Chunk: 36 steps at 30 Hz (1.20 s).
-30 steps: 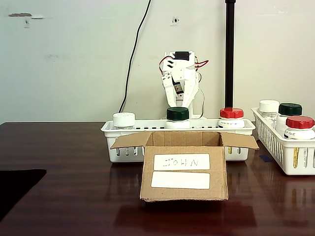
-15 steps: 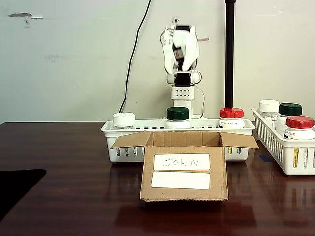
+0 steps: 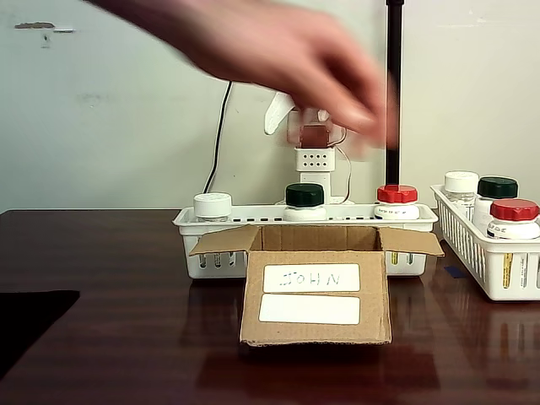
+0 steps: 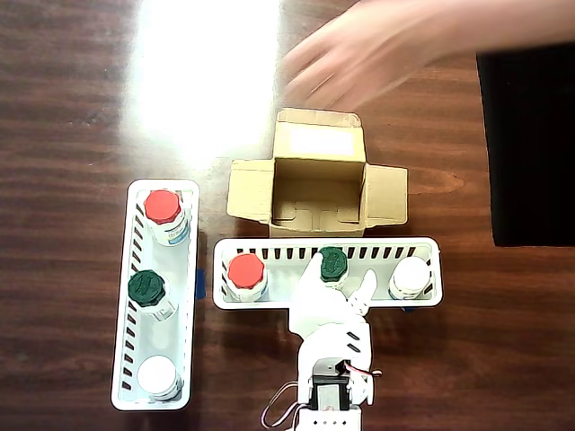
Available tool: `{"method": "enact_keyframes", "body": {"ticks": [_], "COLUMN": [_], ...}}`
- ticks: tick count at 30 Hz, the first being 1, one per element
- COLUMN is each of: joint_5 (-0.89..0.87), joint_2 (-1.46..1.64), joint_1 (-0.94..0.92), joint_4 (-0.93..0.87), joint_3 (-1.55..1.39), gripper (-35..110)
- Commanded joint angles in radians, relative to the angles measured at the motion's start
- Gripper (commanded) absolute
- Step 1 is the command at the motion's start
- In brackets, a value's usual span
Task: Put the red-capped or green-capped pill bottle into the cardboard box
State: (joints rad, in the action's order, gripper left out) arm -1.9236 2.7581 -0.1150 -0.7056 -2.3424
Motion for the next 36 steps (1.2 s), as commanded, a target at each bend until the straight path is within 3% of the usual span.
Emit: {"method": "enact_keyframes", "body": {"ticks": [1,21,29,36], "joint_5": [-0.032,-0.173,0.091,0.163], "joint_2": [-0.020,-0.107,-0.092,-0.126], "joint_1": [0.012,-0.009,0.049,0.026], "joint_4": [0.094,0.416,0.377,0.276], "joint_3": [-0.028,-0.233,-0.221,-0.193], "gripper": [68,68,68,68]}}
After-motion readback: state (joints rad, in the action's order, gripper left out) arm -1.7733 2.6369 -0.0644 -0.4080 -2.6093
